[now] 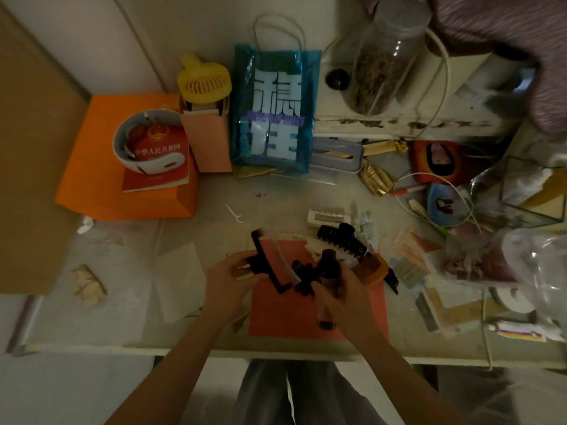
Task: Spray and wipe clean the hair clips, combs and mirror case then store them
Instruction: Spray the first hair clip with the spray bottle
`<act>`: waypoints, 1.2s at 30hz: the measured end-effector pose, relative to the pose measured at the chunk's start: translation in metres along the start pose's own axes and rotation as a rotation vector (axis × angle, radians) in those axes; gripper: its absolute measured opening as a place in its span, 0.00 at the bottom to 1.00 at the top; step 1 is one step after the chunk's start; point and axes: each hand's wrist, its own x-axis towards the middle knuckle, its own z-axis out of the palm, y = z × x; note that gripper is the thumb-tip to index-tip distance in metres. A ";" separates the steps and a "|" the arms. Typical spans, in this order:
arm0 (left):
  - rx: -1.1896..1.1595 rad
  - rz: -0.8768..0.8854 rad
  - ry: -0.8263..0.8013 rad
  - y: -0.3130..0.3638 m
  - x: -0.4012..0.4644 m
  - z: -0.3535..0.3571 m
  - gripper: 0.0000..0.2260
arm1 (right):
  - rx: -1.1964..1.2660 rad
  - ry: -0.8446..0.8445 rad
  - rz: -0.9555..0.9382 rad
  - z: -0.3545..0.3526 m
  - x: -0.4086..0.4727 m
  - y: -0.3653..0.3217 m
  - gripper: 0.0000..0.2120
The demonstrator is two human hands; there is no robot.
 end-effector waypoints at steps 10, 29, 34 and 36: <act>0.004 0.297 -0.065 0.104 0.019 -0.041 0.22 | 0.099 -0.071 -0.135 -0.024 0.037 -0.081 0.13; 0.065 0.696 -0.075 0.249 -0.014 -0.083 0.21 | 0.416 -0.145 -0.410 -0.058 0.026 -0.205 0.21; 0.066 0.742 -0.077 0.272 -0.020 -0.087 0.22 | 0.467 -0.130 -0.467 -0.066 0.020 -0.222 0.20; 0.071 0.761 -0.082 0.281 -0.022 -0.089 0.24 | 0.464 -0.111 -0.479 -0.069 0.019 -0.229 0.22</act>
